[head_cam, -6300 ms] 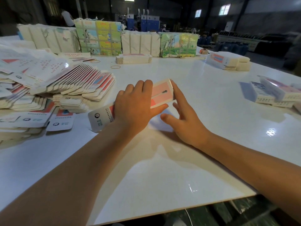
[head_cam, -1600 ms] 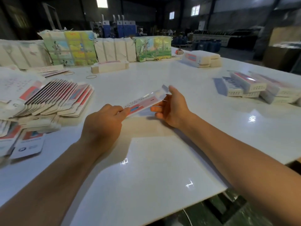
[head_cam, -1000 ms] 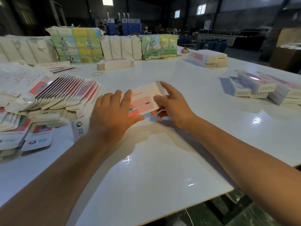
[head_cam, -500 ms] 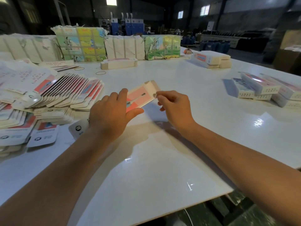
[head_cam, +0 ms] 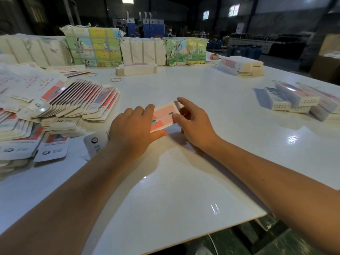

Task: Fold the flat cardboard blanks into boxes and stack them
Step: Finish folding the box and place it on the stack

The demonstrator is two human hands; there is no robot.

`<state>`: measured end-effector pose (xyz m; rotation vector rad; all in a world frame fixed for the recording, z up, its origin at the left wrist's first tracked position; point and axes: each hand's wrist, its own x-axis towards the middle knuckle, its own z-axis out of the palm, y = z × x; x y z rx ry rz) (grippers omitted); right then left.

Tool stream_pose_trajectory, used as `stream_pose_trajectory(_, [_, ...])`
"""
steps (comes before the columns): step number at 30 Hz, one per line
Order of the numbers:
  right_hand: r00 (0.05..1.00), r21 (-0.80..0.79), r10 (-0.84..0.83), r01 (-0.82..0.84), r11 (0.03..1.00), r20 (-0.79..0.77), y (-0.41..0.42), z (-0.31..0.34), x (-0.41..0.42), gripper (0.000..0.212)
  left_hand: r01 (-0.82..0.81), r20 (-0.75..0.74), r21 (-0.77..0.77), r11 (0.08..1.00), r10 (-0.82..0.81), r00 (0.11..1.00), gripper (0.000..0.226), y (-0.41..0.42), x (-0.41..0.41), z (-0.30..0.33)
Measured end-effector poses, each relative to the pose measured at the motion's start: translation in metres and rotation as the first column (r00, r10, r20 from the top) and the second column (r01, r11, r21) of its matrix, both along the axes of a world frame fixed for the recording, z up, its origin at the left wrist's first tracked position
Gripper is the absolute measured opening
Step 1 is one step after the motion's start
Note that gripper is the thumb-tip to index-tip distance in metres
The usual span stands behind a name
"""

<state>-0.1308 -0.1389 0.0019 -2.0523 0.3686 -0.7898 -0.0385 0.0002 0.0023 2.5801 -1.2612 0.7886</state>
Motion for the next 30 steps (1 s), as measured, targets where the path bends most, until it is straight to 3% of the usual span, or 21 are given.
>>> stream_pose_trajectory(3, [0.998,-0.076,0.000,0.004,0.997,0.057,0.002,0.002,-0.002,0.027,-0.008,0.025,-0.024,1.000,0.009,1.000,0.078,-0.001,-0.003,0.000])
stream_pose_trajectory(13, [0.999,-0.100,-0.012,0.017,0.995,0.051,0.001,0.004,-0.001,0.026,-0.065,-0.015,-0.015,0.998,0.065,0.998,0.086,-0.005,-0.014,0.004])
stream_pose_trajectory(17, [0.963,-0.400,-0.203,0.259,0.879,0.177,-0.004,0.002,-0.002,0.032,-0.073,-0.030,-0.059,0.996,0.071,0.997,0.087,-0.004,-0.014,0.005])
stream_pose_trajectory(18, [0.955,-0.362,-0.219,0.280,0.889,0.199,-0.005,0.001,-0.001,0.045,-0.071,-0.040,-0.072,0.995,0.068,0.997,0.086,-0.003,-0.012,0.005])
stream_pose_trajectory(19, [0.963,-0.209,-0.197,0.234,0.949,0.182,-0.007,0.002,0.001,0.062,-0.065,-0.049,-0.083,0.994,0.061,0.997,0.085,-0.002,-0.011,0.005])
stream_pose_trajectory(20, [0.980,0.045,-0.134,0.128,0.991,0.150,-0.008,0.004,0.003,0.074,-0.055,-0.059,-0.091,0.994,0.049,0.997,0.086,-0.002,-0.011,0.005])
stream_pose_trajectory(21, [0.988,0.344,-0.036,-0.019,0.939,0.151,-0.007,0.008,0.004,0.078,-0.040,-0.065,-0.094,0.995,0.034,0.997,0.087,-0.003,-0.011,0.005])
stream_pose_trajectory(22, [0.979,0.588,0.083,-0.178,0.789,0.186,-0.009,0.009,0.005,0.070,-0.022,-0.070,-0.089,0.996,0.016,0.997,0.087,-0.004,-0.011,0.004])
stream_pose_trajectory(23, [0.958,0.705,0.166,-0.284,0.650,0.233,-0.009,0.008,0.005,0.056,-0.004,-0.079,-0.080,0.997,-0.002,0.997,0.088,-0.006,-0.012,0.003])
stream_pose_trajectory(24, [0.949,0.716,0.204,-0.315,0.623,0.240,-0.010,0.008,0.006,0.040,0.010,-0.096,-0.073,0.997,-0.017,0.995,0.088,-0.007,-0.013,0.003])
stream_pose_trajectory(25, [0.957,0.659,0.197,-0.289,0.694,0.213,-0.009,0.008,0.006,0.029,0.018,-0.122,-0.076,0.997,-0.027,0.992,0.088,-0.007,-0.014,0.003])
stream_pose_trajectory(26, [0.973,0.518,0.156,-0.222,0.826,0.168,-0.006,0.007,0.004,0.022,0.022,-0.145,-0.085,0.996,-0.034,0.989,0.088,-0.008,-0.016,0.003])
stream_pose_trajectory(27, [0.989,0.286,0.096,-0.125,0.950,0.115,-0.005,0.005,0.003,0.020,0.023,-0.155,-0.095,0.995,-0.038,0.987,0.088,-0.008,-0.017,0.004])
stream_pose_trajectory(28, [0.998,0.019,0.030,-0.031,0.999,0.063,-0.003,0.004,0.001,0.022,0.023,-0.150,-0.099,0.995,-0.038,0.988,0.088,-0.007,-0.018,0.004])
stream_pose_trajectory(29, [0.999,-0.201,-0.020,0.025,0.979,0.029,-0.001,0.001,0.001,0.024,0.021,-0.143,-0.100,0.995,-0.035,0.989,0.088,-0.007,-0.018,0.004])
stream_pose_trajectory(30, [0.999,-0.317,-0.038,0.038,0.948,0.006,0.002,0.001,0.000,0.024,0.018,-0.141,-0.100,0.995,-0.032,0.989,0.086,-0.007,-0.018,0.004])
